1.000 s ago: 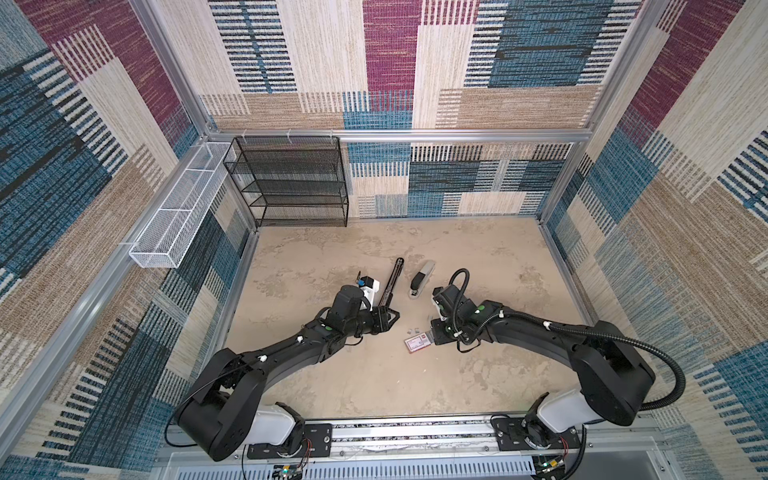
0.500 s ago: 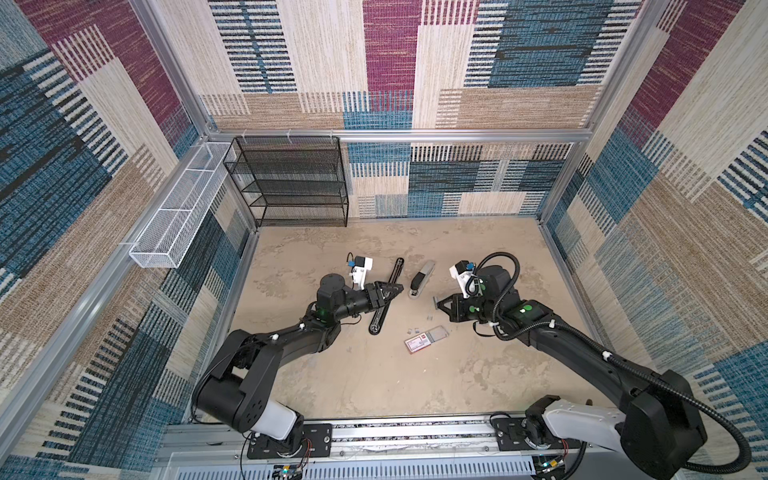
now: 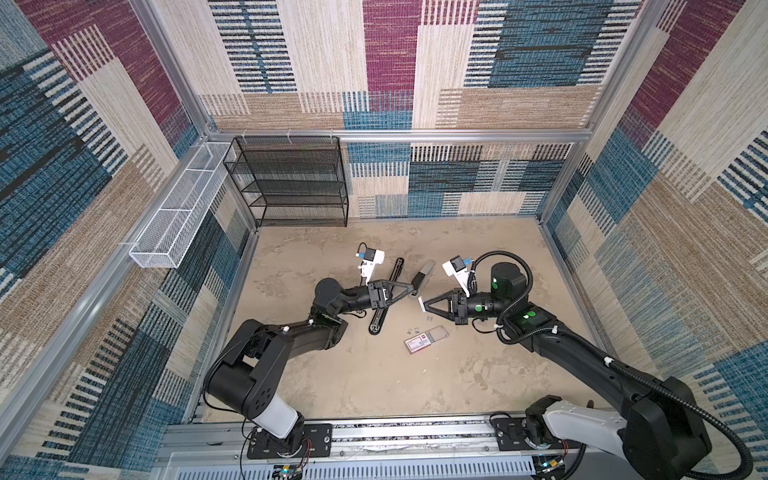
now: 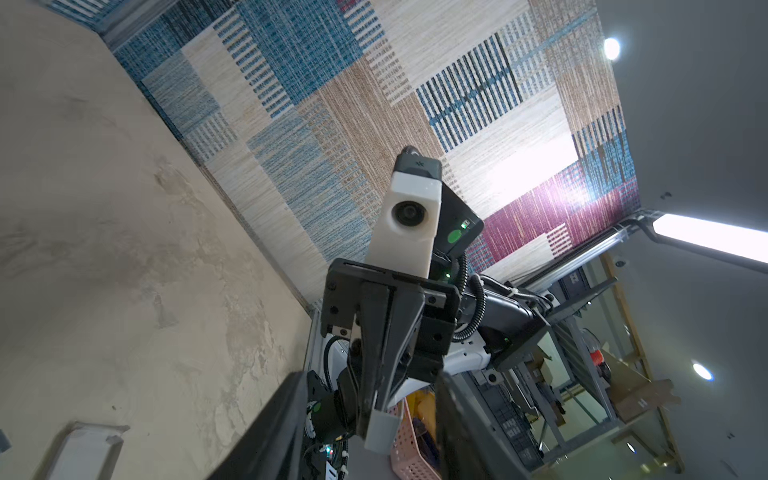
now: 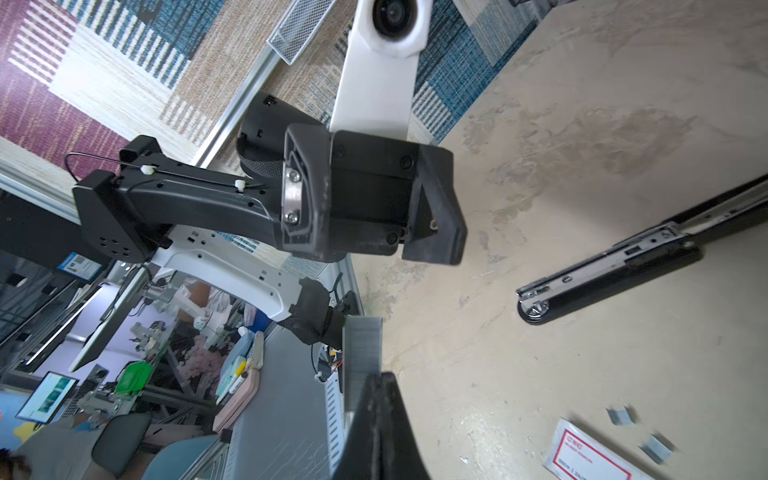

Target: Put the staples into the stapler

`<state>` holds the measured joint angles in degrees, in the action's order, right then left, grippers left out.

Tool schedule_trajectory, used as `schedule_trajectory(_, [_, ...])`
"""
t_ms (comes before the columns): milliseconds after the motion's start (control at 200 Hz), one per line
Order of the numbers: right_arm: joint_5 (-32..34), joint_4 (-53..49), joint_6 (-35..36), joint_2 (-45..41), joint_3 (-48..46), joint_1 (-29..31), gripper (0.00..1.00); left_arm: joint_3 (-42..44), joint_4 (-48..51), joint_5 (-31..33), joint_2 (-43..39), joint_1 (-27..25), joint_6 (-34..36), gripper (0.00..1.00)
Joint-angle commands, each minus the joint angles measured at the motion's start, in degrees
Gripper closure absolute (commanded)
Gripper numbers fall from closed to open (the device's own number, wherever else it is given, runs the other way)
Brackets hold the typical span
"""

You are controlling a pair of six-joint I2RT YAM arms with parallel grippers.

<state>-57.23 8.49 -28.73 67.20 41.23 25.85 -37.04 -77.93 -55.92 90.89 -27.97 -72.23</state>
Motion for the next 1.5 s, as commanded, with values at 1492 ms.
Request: schedule_trajectory(1492, [-5.6, 14.1, -9.4, 1.6, -2.7, -2.2, 0.95, -2.3, -2.9, -5.6, 1.0, -2.9, -3.5, 0.83])
